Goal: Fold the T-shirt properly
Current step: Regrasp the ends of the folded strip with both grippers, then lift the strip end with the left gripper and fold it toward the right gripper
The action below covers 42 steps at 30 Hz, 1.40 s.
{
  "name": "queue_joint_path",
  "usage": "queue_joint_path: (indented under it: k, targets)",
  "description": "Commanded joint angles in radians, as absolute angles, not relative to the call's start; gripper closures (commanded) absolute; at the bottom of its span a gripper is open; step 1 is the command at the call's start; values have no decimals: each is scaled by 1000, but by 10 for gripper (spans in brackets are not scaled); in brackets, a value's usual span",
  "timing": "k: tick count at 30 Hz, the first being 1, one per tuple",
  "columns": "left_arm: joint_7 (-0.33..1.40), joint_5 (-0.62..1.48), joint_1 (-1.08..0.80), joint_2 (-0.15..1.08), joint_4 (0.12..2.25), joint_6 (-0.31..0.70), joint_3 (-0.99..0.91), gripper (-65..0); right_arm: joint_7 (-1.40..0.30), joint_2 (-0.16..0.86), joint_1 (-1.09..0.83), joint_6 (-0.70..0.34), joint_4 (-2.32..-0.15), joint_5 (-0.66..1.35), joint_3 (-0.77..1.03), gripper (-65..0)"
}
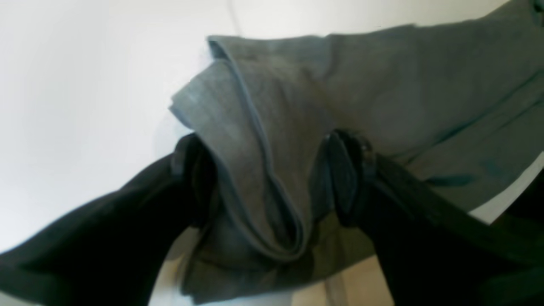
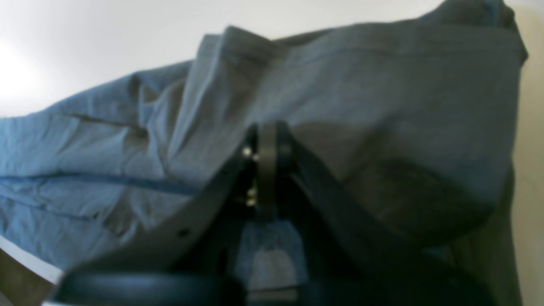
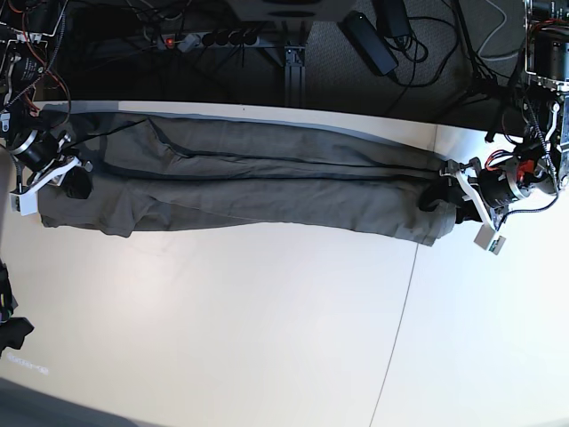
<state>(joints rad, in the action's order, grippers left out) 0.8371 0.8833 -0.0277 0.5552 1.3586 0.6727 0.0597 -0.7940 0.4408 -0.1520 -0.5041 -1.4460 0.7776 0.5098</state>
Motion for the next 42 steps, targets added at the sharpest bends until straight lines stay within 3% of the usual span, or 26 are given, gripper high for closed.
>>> queue_joint_path:
  k: [1, 3, 6, 7, 13, 20, 27, 32, 36, 42]
  targets:
    - [856, 878, -23, 561, 1360, 698, 59, -429, -775, 463, -142, -563, -1459, 789, 516, 0]
    - [853, 878, -22, 555, 1360, 698, 59, -313, -775, 463, -142, -563, -1459, 789, 516, 0]
    - [837, 859, -22, 554, 1360, 698, 59, -15, -774, 463, -141, -563, -1459, 792, 516, 0]
    - [819, 841, -22, 554, 1360, 698, 59, 0, -774, 463, -141, -563, -1459, 796, 516, 0]
    - [699, 662, 22, 555, 1360, 698, 59, 0, -770, 466, -138, -563, -1469, 839, 519, 0]
    - [666, 480, 163, 555, 1345, 698, 59, 0, -767, 471, -136, -564, -1533, 838, 524, 0]
    - [720, 426, 336, 582, 1252, 698, 59, 0, -771, 471, -136, -565, -1548, 838, 524, 0]
    - [938, 665, 331, 617, 1469, 698, 60, 0, -771, 468, -142, -565, -1547, 833, 524, 0]
    - [940, 695, 255, 591, 1684, 698, 99, 0, -772, 465, -142, -565, -1547, 823, 524, 0]
    - [940, 614, 210, 404, 1730, 698, 279, 0, -772, 466, -142, -565, -1547, 768, 524, 0]
